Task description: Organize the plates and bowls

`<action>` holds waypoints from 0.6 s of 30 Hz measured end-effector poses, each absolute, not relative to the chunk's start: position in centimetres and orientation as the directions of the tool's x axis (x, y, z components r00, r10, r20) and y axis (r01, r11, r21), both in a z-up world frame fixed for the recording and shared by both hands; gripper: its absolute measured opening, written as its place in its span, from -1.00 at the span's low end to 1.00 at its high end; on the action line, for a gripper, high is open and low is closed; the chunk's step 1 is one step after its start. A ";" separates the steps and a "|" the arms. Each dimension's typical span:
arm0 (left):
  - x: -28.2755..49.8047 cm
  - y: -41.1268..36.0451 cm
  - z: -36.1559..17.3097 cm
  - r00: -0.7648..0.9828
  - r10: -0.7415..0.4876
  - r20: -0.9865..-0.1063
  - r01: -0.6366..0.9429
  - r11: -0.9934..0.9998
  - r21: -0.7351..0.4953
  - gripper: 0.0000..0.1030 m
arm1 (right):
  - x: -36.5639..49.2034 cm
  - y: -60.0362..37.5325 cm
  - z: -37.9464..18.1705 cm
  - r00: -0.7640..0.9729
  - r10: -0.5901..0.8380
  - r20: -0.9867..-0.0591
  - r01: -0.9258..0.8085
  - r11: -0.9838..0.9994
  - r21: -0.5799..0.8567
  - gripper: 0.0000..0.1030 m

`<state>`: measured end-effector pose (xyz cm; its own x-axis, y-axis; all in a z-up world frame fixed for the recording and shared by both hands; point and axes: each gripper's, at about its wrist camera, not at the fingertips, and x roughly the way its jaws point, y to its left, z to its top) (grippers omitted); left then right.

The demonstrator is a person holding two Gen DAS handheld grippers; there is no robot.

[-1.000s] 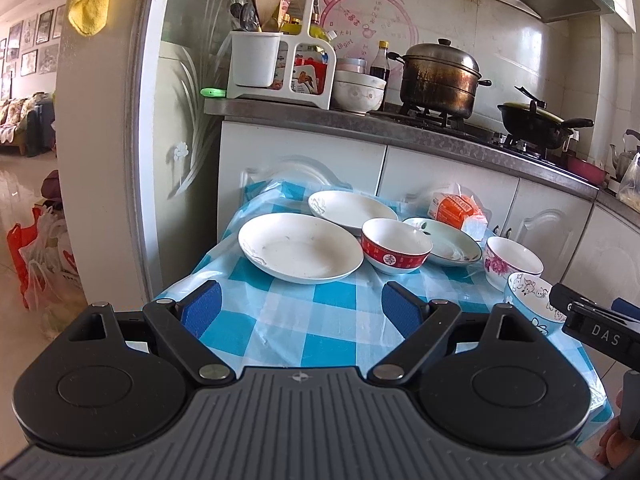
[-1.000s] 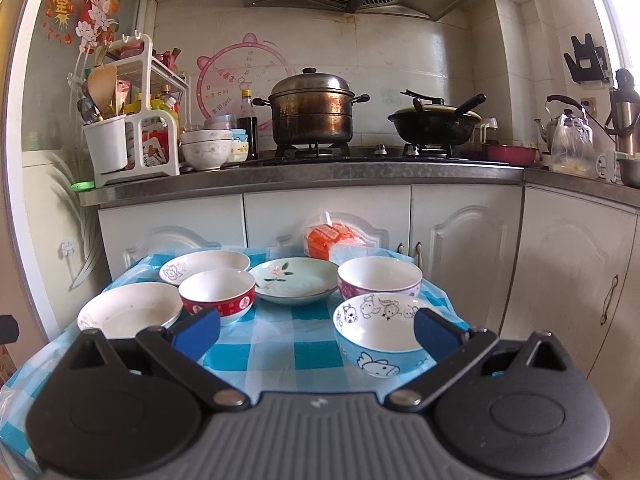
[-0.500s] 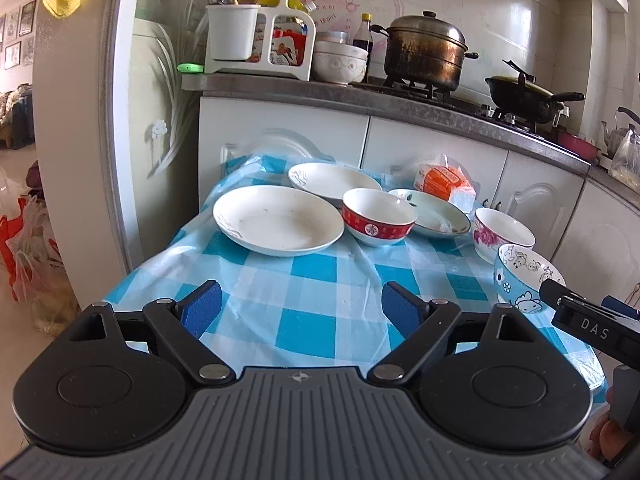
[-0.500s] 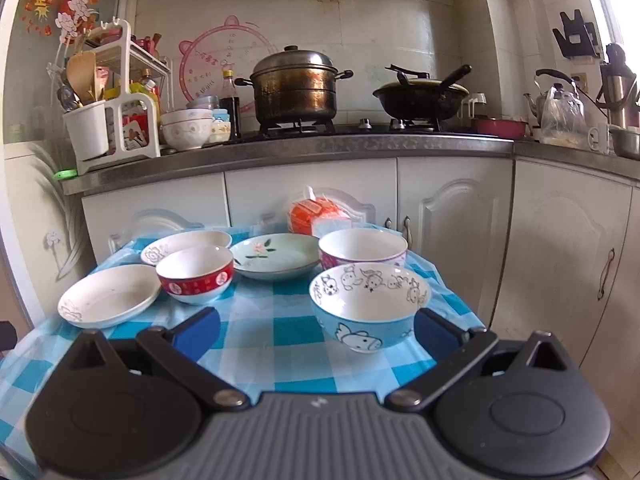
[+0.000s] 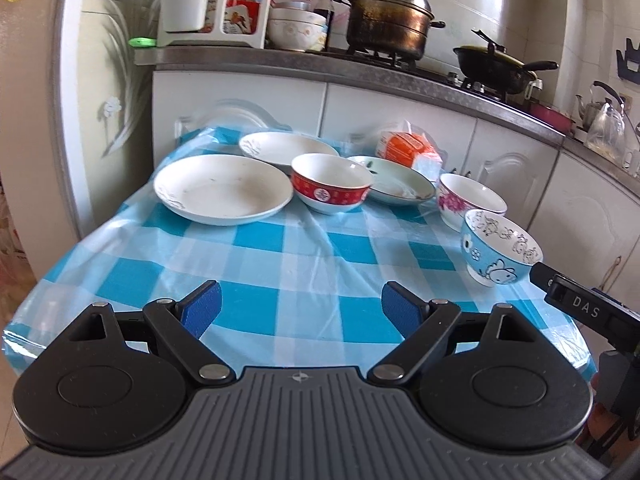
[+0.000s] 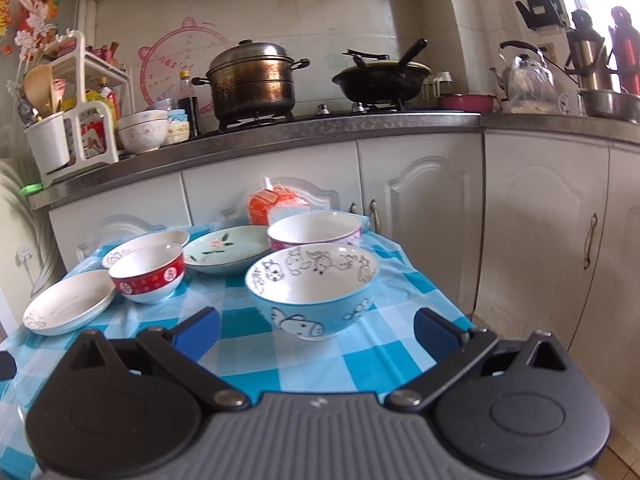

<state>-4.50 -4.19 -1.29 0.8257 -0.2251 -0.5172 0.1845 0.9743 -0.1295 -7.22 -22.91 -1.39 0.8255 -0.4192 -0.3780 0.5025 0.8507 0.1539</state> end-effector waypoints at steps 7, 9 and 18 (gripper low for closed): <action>-3.7 -5.9 -2.5 0.818 -0.265 -0.510 0.224 0.964 -0.142 1.00 | -8.2 -26.9 -3.0 0.822 -0.397 -0.409 0.534 0.787 0.309 0.98; -3.4 -6.3 -2.9 0.819 -0.261 -0.511 0.222 0.965 -0.137 1.00 | -8.4 -27.6 -3.3 0.820 -0.400 -0.409 0.540 0.777 0.324 0.98; -1.1 -7.3 -3.6 0.814 -0.241 -0.528 0.187 0.970 -0.154 1.00 | -8.9 -30.3 -4.3 0.832 -0.379 -0.404 0.530 0.758 0.380 0.98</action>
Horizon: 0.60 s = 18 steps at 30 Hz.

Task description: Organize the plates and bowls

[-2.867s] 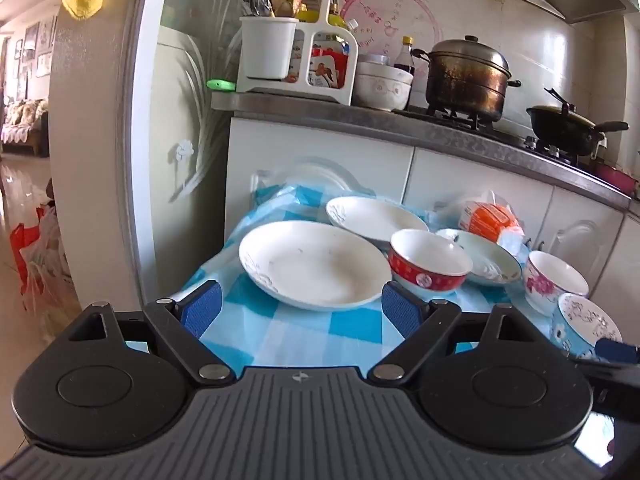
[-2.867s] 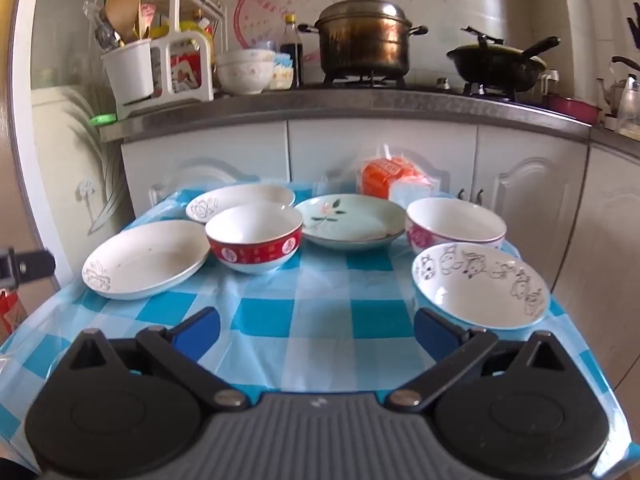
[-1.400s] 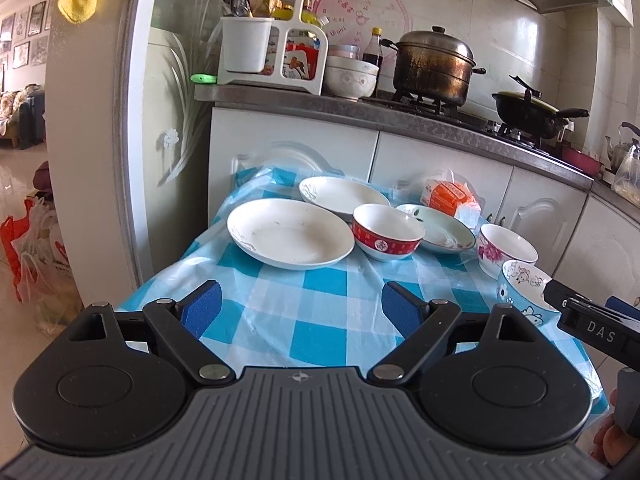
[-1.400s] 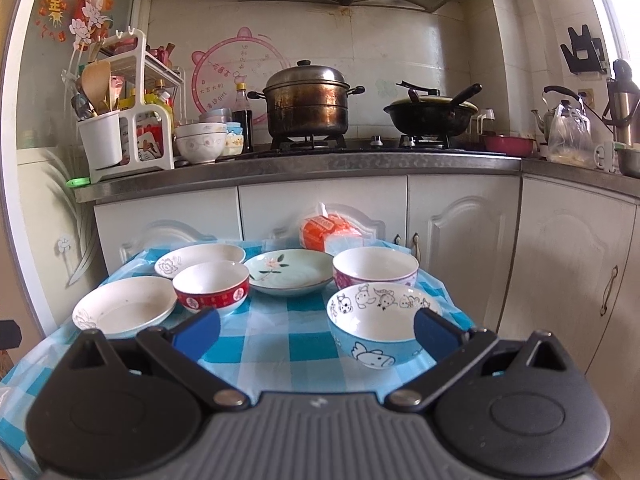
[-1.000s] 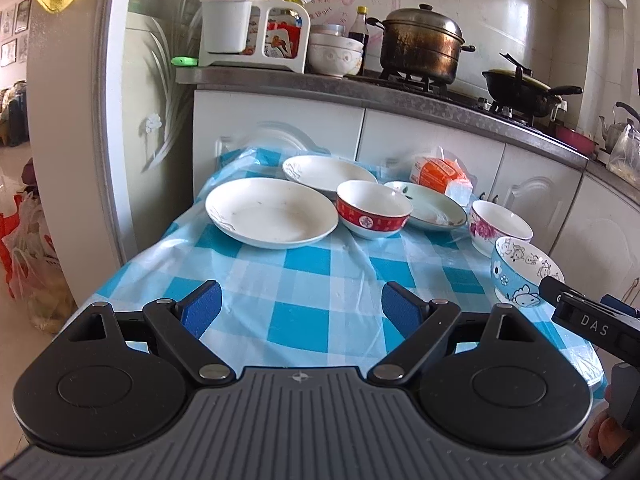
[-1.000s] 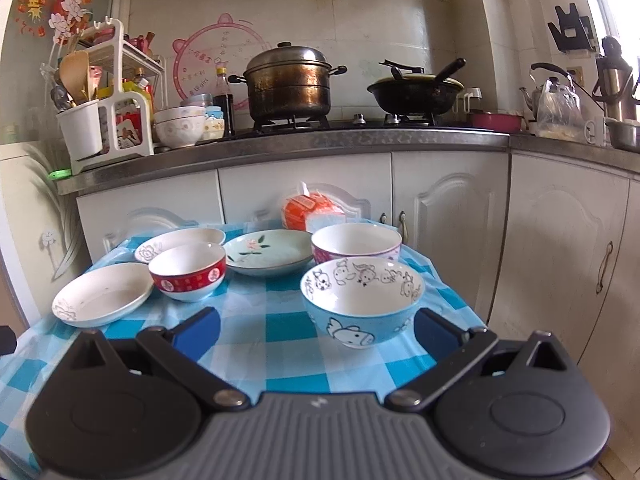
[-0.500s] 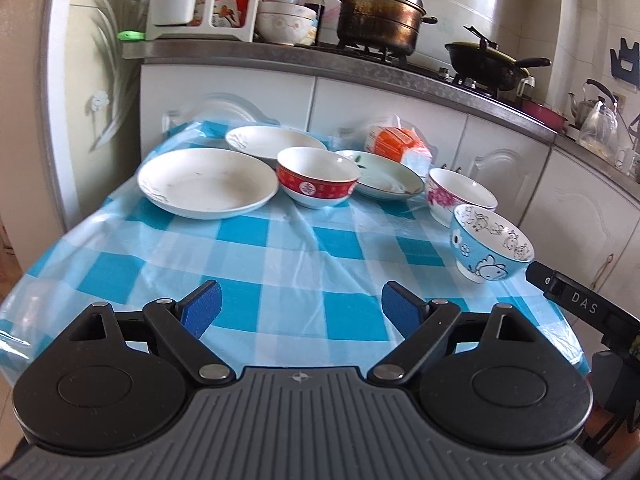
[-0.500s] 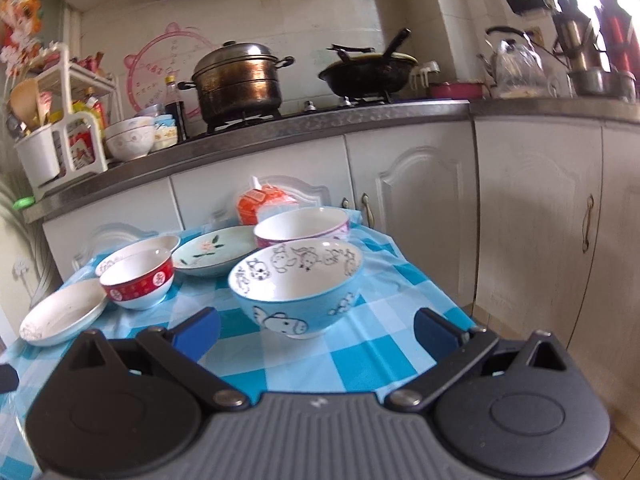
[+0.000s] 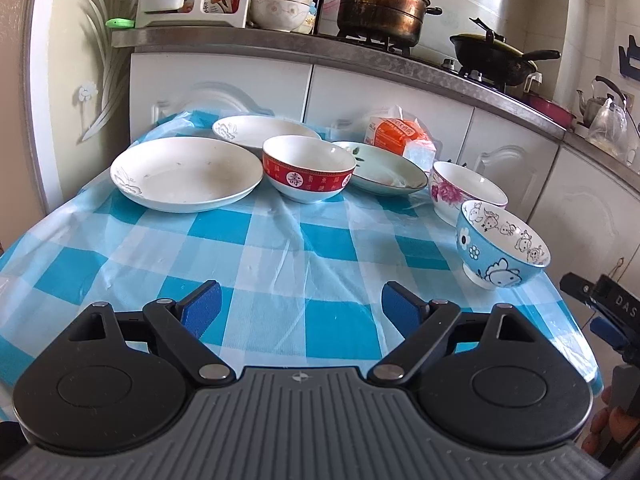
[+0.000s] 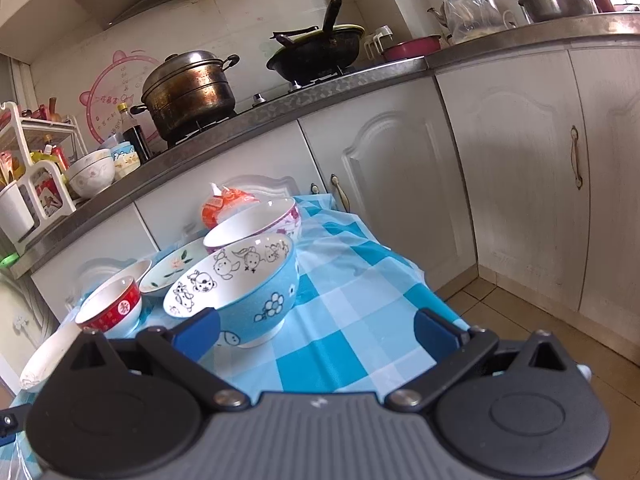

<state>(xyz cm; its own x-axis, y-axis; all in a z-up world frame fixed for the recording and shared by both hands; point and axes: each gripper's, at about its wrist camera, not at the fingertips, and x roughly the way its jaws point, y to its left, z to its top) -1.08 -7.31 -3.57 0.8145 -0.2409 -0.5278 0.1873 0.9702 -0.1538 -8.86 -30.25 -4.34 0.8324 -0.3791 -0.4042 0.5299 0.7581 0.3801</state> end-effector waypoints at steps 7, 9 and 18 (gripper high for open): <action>1.7 -7.4 -2.4 0.834 -0.254 -0.490 0.163 0.961 -0.221 1.00 | -8.6 -30.9 -4.6 0.838 -0.364 -0.405 0.519 0.761 0.390 0.98; 2.7 -7.2 -1.9 0.842 -0.260 -0.473 0.156 0.956 -0.248 1.00 | -8.6 -31.0 -4.6 0.840 -0.363 -0.404 0.516 0.765 0.385 0.98; 7.7 -4.2 0.4 0.887 -0.218 -0.407 0.103 0.953 -0.286 1.00 | -8.2 -29.4 -3.0 0.862 -0.355 -0.362 0.477 0.810 0.340 0.98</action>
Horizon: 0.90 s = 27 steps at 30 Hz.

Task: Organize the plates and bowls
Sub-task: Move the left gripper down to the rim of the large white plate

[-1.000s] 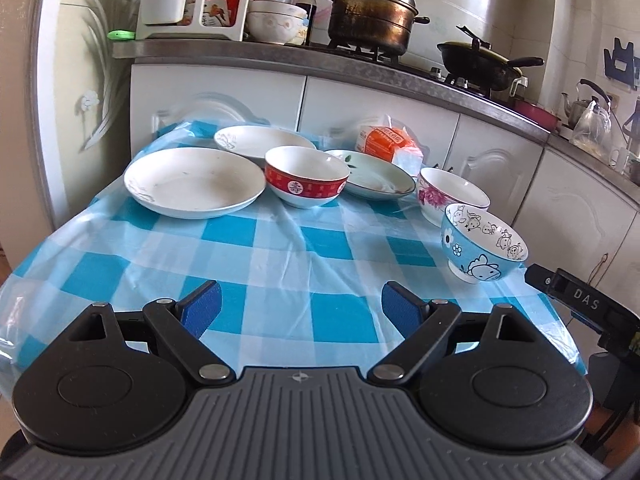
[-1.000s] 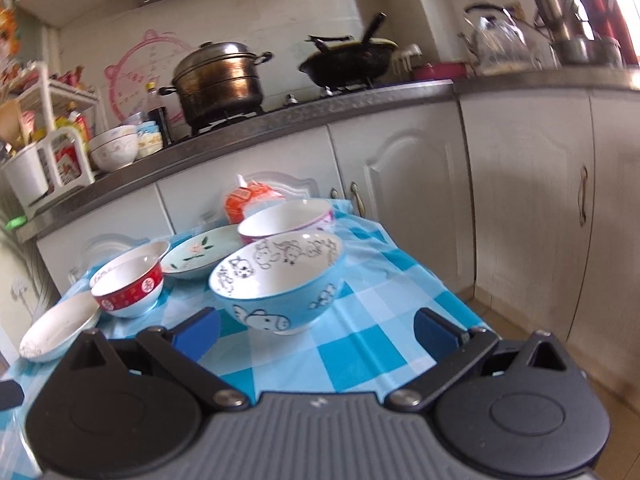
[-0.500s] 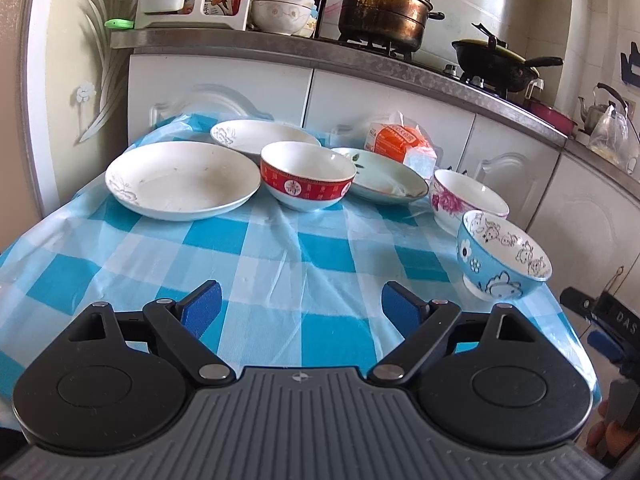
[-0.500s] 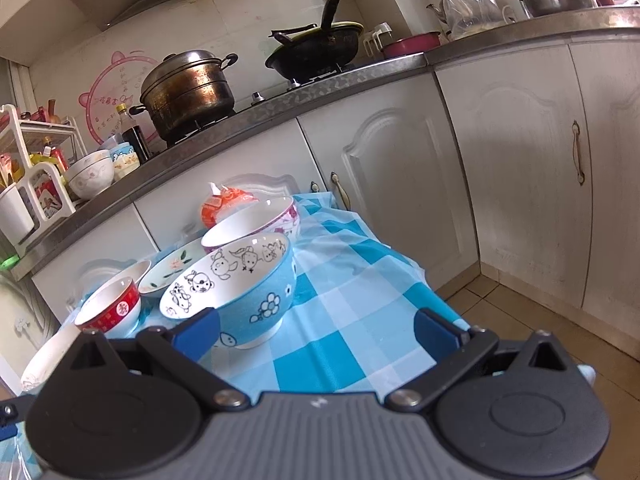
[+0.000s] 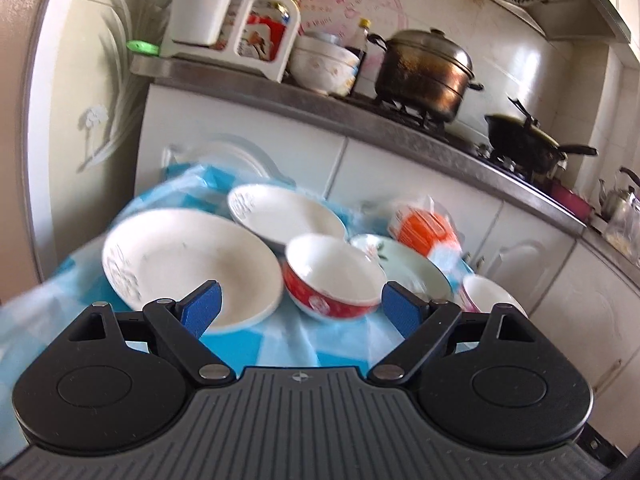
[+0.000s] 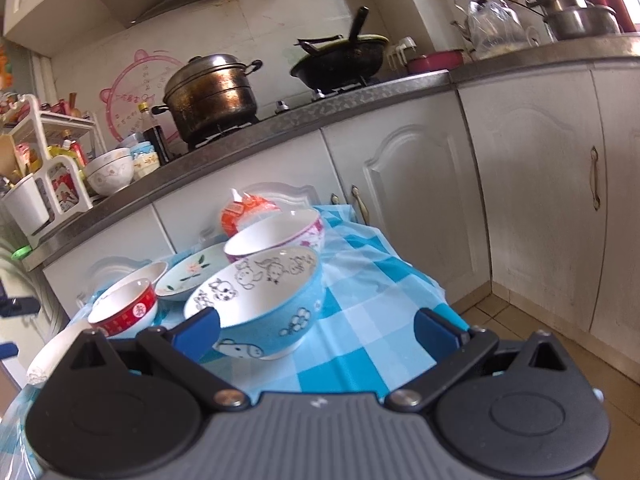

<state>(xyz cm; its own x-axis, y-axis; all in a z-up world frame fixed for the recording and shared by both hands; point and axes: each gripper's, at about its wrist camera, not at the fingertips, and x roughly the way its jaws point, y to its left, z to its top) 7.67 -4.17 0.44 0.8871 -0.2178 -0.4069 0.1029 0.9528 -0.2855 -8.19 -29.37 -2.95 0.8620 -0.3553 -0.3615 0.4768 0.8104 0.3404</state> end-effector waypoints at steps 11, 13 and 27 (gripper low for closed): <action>12.0 4.6 0.4 0.935 -0.045 -0.351 -0.076 0.944 -0.322 1.00 | -3.7 -23.6 -1.5 0.903 -0.207 -0.375 0.317 0.912 0.260 0.98; 12.4 6.6 0.2 0.935 -0.007 -0.355 -0.120 0.935 -0.334 1.00 | -2.4 -22.6 -1.6 0.907 -0.163 -0.388 0.282 0.919 0.275 0.98; 14.8 11.0 -1.9 0.918 -0.058 -0.392 -0.128 0.893 -0.432 0.89 | 6.9 -15.1 -2.1 0.903 0.145 -0.404 0.041 0.908 0.418 0.98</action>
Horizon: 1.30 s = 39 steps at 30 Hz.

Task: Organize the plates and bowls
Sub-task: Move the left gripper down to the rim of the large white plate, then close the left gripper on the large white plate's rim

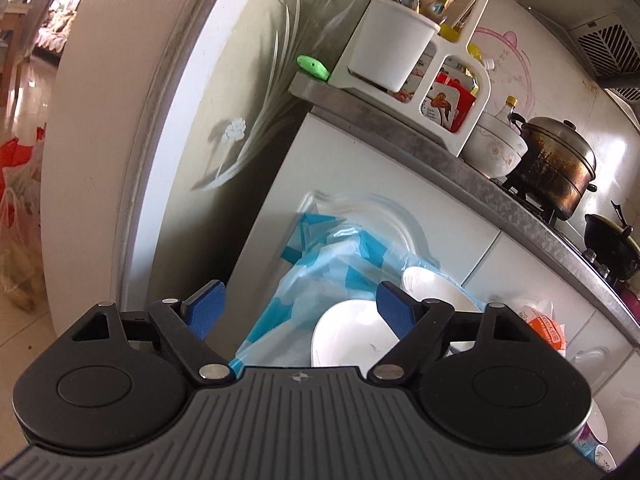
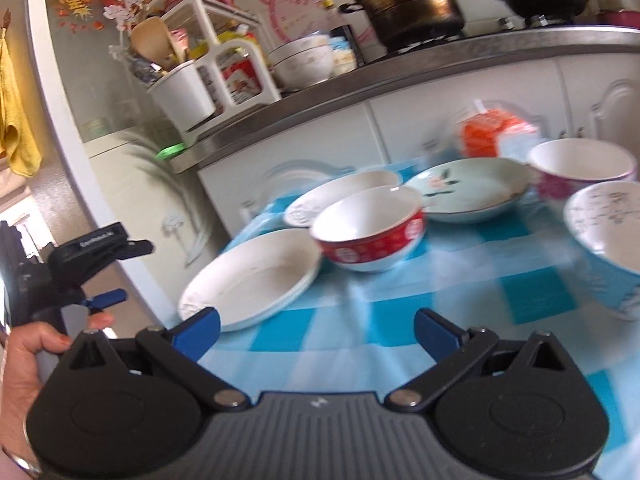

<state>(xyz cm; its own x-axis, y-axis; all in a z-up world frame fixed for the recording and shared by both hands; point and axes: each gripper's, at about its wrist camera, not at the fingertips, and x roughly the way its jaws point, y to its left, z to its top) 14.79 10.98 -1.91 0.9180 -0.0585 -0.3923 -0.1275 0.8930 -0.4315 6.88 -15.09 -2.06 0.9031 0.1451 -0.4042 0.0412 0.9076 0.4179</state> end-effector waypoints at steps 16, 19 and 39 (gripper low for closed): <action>16.4 9.7 -4.1 0.873 -0.161 -0.460 -0.058 0.903 -0.426 -0.04 | 14.6 -14.1 -3.7 0.894 0.278 -0.350 -0.019 0.806 0.592 0.97; 16.8 9.5 -4.4 0.863 -0.175 -0.473 -0.051 0.903 -0.427 -0.11 | 15.3 -14.0 -3.9 0.894 0.296 -0.337 -0.039 0.800 0.598 0.92; 17.9 8.3 -6.0 0.826 -0.178 -0.535 -0.045 0.925 -0.378 -0.50 | 18.1 -15.4 -5.4 0.881 0.339 -0.329 -0.013 0.714 0.700 0.72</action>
